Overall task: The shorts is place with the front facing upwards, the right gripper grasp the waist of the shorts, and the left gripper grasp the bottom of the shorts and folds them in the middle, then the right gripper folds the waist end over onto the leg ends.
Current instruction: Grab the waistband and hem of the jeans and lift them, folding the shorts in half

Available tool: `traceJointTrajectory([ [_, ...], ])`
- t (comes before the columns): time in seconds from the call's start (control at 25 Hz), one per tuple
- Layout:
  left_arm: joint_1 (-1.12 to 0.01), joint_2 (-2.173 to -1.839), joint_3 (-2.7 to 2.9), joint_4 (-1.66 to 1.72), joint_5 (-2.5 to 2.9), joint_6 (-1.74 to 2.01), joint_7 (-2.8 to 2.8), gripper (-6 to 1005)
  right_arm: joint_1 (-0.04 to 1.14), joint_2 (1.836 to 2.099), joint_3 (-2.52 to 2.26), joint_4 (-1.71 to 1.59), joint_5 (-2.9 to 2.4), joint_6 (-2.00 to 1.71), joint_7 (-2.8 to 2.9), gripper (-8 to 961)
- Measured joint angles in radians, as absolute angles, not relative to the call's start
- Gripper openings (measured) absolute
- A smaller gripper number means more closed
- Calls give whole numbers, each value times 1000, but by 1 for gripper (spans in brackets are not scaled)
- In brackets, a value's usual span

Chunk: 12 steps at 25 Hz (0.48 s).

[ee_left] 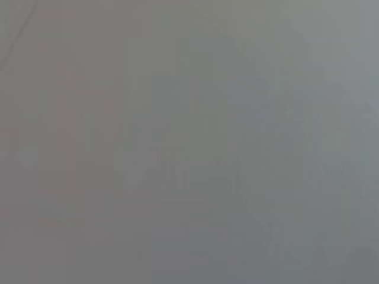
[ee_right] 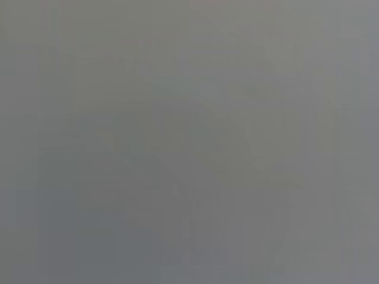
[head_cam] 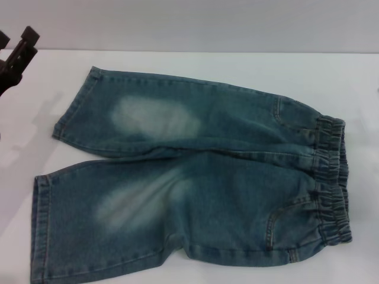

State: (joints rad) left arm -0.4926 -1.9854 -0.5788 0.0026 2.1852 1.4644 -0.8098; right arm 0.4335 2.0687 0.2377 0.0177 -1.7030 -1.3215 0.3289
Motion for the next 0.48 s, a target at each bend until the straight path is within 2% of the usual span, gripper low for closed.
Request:
traceJointTrajectory([
  [0.24,-480,-1985,-578,11,2185,1465,-816,826,459,2067,238,-23,-2038,-1444,476,607],
  [0.48,-468,-1999,-587,29,2179,1459,-804,825,505,2066,206,-79,-2289,-1488,582,607],
])
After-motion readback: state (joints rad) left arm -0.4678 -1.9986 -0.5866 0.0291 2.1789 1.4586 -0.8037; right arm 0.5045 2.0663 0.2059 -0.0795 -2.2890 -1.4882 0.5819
